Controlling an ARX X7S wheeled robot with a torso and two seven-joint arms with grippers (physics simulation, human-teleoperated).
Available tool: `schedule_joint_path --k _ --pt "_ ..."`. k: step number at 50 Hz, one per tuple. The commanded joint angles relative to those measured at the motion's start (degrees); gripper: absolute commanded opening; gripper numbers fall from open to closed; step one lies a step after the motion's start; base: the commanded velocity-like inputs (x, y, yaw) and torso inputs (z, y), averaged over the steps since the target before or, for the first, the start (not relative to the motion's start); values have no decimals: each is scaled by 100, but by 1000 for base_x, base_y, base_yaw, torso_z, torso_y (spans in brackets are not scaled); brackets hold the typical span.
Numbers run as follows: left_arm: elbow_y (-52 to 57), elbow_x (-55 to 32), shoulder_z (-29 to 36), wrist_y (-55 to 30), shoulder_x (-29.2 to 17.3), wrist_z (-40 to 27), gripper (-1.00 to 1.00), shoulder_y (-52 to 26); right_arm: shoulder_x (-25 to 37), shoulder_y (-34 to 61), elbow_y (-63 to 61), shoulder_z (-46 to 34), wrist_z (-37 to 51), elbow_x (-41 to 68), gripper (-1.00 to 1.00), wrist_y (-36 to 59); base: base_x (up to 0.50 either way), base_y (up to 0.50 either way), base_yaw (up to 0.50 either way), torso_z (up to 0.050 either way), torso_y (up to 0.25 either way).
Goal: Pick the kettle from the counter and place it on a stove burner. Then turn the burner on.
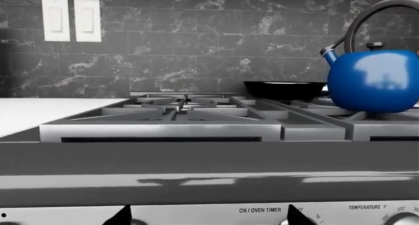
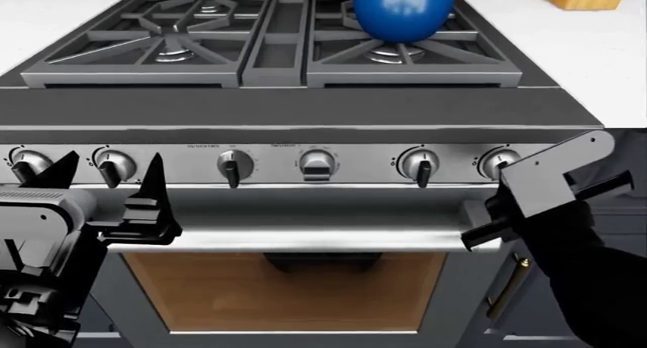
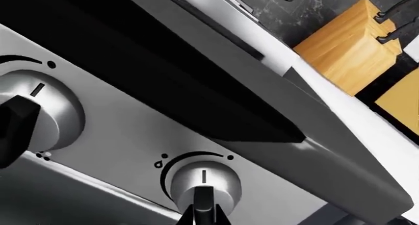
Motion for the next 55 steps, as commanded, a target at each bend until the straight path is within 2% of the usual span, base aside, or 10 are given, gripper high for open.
schedule_joint_path --k 1,32,40,41,55 --pt "-24 15 7 28 3 13 100 11 -119 323 -237 -134 -331 -100 -100 -85 0 0 0 0 0" --pt "-54 16 27 60 5 8 100 11 -52 360 -259 -252 -402 -144 -100 43 0 0 0 0 1" --pt "-35 -15 24 34 -21 -11 100 -4 19 334 -346 -63 -326 102 -100 57 0 0 0 1 1" --pt "-21 -28 11 33 -28 -16 100 -2 37 319 -361 -66 -340 112 100 54 0 0 0 0 0" --pt "-1 -39 29 46 -18 -28 100 -19 165 231 -665 107 -92 429 100 182 0 0 0 0 0"
